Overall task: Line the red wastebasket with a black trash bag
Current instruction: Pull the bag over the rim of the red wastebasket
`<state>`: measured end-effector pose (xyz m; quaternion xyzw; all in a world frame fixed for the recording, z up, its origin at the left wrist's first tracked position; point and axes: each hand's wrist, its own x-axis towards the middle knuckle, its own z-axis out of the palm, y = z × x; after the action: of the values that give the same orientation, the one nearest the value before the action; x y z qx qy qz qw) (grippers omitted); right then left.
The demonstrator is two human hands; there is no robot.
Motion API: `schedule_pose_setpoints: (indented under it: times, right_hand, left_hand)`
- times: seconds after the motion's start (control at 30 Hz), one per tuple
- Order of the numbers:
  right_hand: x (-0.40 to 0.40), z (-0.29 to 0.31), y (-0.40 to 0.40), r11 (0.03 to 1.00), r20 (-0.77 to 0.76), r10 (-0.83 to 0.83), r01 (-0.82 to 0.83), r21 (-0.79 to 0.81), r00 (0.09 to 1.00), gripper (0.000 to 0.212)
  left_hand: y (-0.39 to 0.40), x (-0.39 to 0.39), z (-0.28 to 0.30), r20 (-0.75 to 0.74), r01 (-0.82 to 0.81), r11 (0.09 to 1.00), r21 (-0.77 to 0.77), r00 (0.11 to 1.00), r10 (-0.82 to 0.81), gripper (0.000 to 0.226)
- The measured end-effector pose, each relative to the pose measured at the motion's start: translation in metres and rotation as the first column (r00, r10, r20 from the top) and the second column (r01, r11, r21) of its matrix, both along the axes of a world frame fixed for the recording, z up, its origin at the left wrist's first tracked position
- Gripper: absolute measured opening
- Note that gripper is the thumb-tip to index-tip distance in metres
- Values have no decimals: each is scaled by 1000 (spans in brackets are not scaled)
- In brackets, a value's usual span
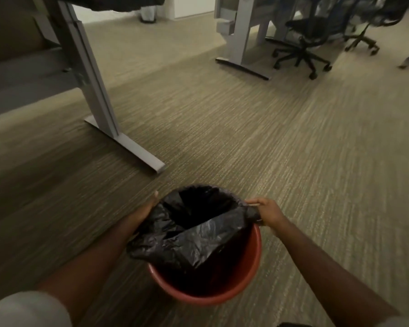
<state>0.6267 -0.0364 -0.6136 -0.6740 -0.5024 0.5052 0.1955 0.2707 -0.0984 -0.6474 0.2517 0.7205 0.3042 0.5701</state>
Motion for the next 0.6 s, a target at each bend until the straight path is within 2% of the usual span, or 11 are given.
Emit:
schedule_pose_setpoints:
  times: [0.03,0.07,0.13,0.17,0.23,0.3,0.37,0.5,0.6]
  right_hand:
    - [0,5,-3,998,13,-56,56,-12,998,12]
    - [1,8,-5,997,33,-74,74,-11,997,20]
    - [-1,20,-11,999,140,-36,34,22,989,47]
    - [-4,27,-15,999,179,-14,9,31,984,50]
    - [-10,35,-24,998,240,64,-67,2,969,35]
    - [-13,42,-32,993,273,117,-116,-18,955,18]
    - [-12,42,-40,992,250,122,-120,-26,960,20]
    - [3,37,-62,997,203,75,-76,-5,976,30]
    - [15,26,-81,999,165,42,-43,7,985,23]
  left_hand:
    - [-5,1,8,63,-39,999,-22,997,40,79]
    - [-6,0,10,72,-57,998,-32,996,59,81]
    - [-15,2,17,-3,-90,996,1,996,90,84]
    - [-22,2,17,-73,-96,995,37,992,99,80]
    - [-37,6,18,-259,-63,992,111,962,90,68]
    - [-52,12,15,-415,-45,993,113,906,88,63]
    - [-66,21,19,-515,-66,991,114,850,116,62]
    - [-92,32,18,-620,-76,986,151,769,154,64]
    - [-104,36,21,-559,-83,969,232,804,203,57]
